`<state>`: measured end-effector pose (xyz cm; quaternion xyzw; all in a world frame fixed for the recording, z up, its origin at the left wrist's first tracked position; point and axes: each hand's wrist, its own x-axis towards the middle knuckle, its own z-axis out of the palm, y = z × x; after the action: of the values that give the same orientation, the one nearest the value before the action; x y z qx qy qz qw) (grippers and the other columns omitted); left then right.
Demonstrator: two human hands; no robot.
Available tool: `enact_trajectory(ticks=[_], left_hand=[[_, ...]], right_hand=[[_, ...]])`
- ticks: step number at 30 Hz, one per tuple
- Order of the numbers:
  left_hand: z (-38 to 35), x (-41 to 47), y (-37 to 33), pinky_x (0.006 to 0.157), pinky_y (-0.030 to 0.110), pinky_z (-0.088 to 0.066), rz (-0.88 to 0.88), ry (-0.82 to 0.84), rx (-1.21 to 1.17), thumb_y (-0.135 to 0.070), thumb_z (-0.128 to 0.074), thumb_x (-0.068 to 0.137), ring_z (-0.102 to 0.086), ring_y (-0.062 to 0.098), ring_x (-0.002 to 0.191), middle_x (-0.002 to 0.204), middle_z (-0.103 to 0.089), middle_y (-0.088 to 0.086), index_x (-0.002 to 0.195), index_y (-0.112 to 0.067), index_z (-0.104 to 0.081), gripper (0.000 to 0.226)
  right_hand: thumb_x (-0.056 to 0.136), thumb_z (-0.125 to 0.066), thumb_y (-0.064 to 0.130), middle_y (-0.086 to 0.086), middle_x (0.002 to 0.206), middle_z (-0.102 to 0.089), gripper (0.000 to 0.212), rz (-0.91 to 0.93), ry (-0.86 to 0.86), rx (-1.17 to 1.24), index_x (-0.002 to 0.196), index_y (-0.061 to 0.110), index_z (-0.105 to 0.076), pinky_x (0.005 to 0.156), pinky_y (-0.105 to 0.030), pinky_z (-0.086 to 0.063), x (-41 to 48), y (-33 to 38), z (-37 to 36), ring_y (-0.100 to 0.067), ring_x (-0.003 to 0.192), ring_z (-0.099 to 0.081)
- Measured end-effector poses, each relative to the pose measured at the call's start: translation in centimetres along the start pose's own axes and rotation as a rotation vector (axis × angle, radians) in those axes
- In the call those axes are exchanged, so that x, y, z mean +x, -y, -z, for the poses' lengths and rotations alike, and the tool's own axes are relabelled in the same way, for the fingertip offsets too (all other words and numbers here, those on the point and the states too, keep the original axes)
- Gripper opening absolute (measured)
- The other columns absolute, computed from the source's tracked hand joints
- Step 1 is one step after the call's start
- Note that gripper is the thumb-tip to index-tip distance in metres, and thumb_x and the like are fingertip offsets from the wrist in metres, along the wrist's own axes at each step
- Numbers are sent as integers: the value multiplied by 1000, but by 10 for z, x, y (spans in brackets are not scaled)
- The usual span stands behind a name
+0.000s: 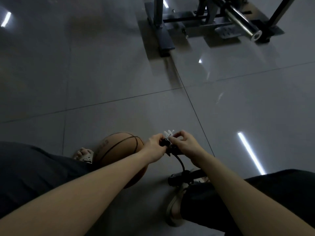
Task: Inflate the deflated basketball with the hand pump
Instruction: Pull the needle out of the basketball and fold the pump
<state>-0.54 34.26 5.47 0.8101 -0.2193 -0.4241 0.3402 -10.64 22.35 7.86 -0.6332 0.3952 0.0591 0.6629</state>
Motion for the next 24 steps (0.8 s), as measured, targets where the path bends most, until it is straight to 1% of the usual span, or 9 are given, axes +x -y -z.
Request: enact_trajectory(ticks=[2,4,6,11,13,16,19,21,24], left_hand=[[-3,-1,-2,86,46,-59,-66,19,-29,-17,-67,89,-69,16,92,97,-71,-3,103,-31,-62,20],[-6,-1,-5,88,44,-58,-128,29,-36,-14,-62,91,-68,14,97,102,-69,-5,109,-32,-60,25],[-8,-2,-5,88,43,-58,-154,43,-42,-13,-61,93,-67,15,97,102,-67,-3,110,-32,-57,27],[-10,-4,-2,86,43,-59,-138,84,-77,-13,-78,82,-69,18,95,101,-69,4,108,-29,-54,39],[-9,-4,-2,83,40,-60,-131,59,-77,-11,-77,82,-68,18,94,100,-68,4,105,-28,-53,38],[-10,-8,-4,79,29,-54,-120,111,-13,-9,-69,88,-61,15,97,102,-61,-1,113,-24,-47,37],[-10,-11,-3,88,36,-51,-79,207,84,-14,-65,91,-59,21,105,112,-59,4,128,-22,-39,46],[-8,-11,-5,83,33,-51,-61,251,115,-16,-64,92,-59,20,103,114,-59,6,132,-20,-36,50],[-6,-9,-5,69,24,-46,-54,239,101,-17,-67,90,-58,13,92,109,-59,5,125,-20,-40,44]], right_hand=[[94,-63,31,-18,95,-71,32,88,10,-57,106,3,-56,68,-38,-60,1,4,-1,-27,80,-73],[96,-59,29,-21,94,-70,27,141,-19,-112,98,2,-58,69,-46,-61,4,6,-1,-31,78,-72],[98,-56,24,-22,92,-70,23,138,-28,-107,95,2,-58,70,-50,-60,5,6,1,-34,76,-72],[98,-54,20,-17,89,-68,16,135,-146,-208,86,12,-60,68,-54,-59,7,-1,2,-33,79,-70],[98,-52,18,-16,90,-67,14,113,-167,-199,88,11,-59,69,-54,-59,9,-1,-1,-32,81,-69],[101,-47,21,-14,95,-64,16,85,-161,-278,98,8,-56,75,-49,-59,9,-2,-8,-30,86,-66],[102,-44,25,-14,95,-60,22,53,-148,-370,99,6,-52,74,-47,-56,9,-6,-15,-29,85,-61],[103,-42,26,-14,95,-59,23,40,-142,-374,98,5,-51,72,-49,-57,10,-8,-16,-30,84,-61],[103,-42,28,-13,91,-58,26,52,-151,-357,97,4,-51,69,-48,-54,10,-10,-18,-30,81,-59]])
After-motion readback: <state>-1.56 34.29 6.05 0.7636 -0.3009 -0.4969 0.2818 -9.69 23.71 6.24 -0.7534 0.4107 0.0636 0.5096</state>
